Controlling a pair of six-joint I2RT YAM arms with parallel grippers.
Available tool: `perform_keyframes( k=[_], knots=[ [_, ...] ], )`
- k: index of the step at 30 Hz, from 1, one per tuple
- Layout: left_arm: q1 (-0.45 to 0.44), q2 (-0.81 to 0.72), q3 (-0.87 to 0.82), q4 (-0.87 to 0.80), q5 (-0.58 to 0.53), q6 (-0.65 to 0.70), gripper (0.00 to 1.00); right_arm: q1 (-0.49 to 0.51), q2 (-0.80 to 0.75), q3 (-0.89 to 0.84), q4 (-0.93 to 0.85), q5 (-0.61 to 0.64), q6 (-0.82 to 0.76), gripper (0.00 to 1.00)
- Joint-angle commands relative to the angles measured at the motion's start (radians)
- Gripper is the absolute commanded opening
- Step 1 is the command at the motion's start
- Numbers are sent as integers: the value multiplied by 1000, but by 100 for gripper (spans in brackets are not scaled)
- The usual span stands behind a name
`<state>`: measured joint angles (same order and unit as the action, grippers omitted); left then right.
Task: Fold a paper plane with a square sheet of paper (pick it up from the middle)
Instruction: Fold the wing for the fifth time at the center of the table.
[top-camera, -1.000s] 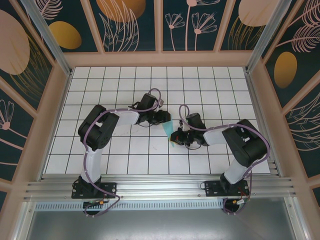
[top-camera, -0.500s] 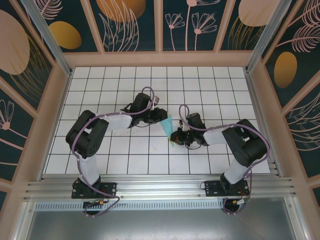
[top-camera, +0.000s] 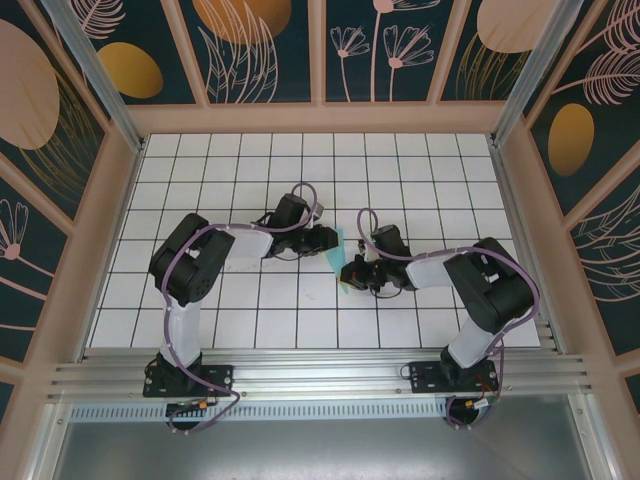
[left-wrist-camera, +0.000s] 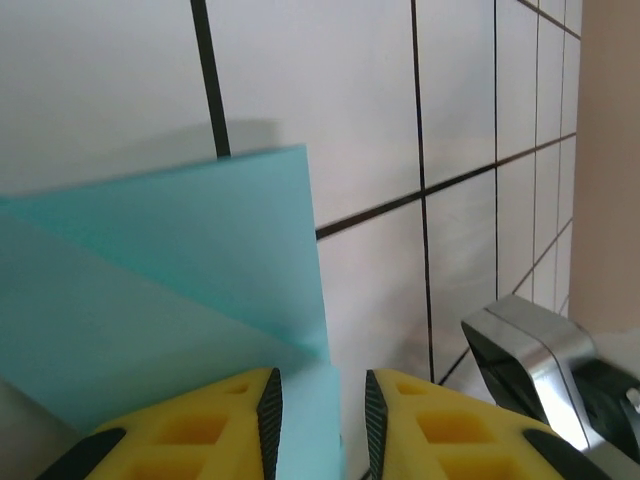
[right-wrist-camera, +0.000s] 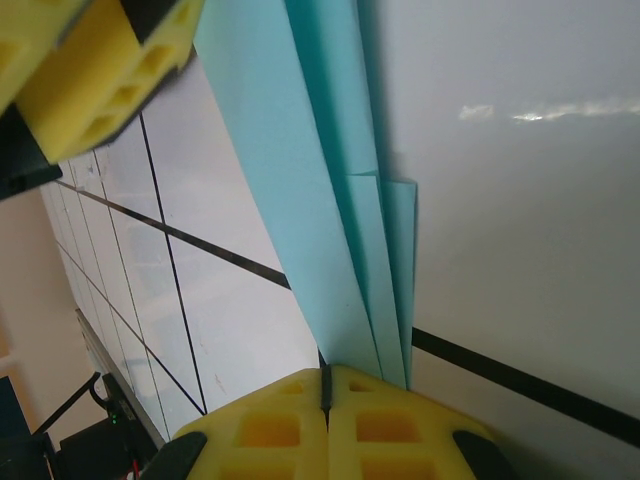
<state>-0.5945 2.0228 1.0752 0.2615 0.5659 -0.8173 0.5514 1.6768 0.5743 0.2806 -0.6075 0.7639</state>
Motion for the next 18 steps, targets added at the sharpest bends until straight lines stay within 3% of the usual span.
perform_keyframes(
  k=[1, 18],
  knots=[
    [15, 36, 35, -24, -46, 48, 32, 8, 56, -22, -141, 65, -24, 0],
    [107, 81, 61, 6, -49, 102, 32, 2, 58, -7, -197, 35, -49, 0]
  ],
)
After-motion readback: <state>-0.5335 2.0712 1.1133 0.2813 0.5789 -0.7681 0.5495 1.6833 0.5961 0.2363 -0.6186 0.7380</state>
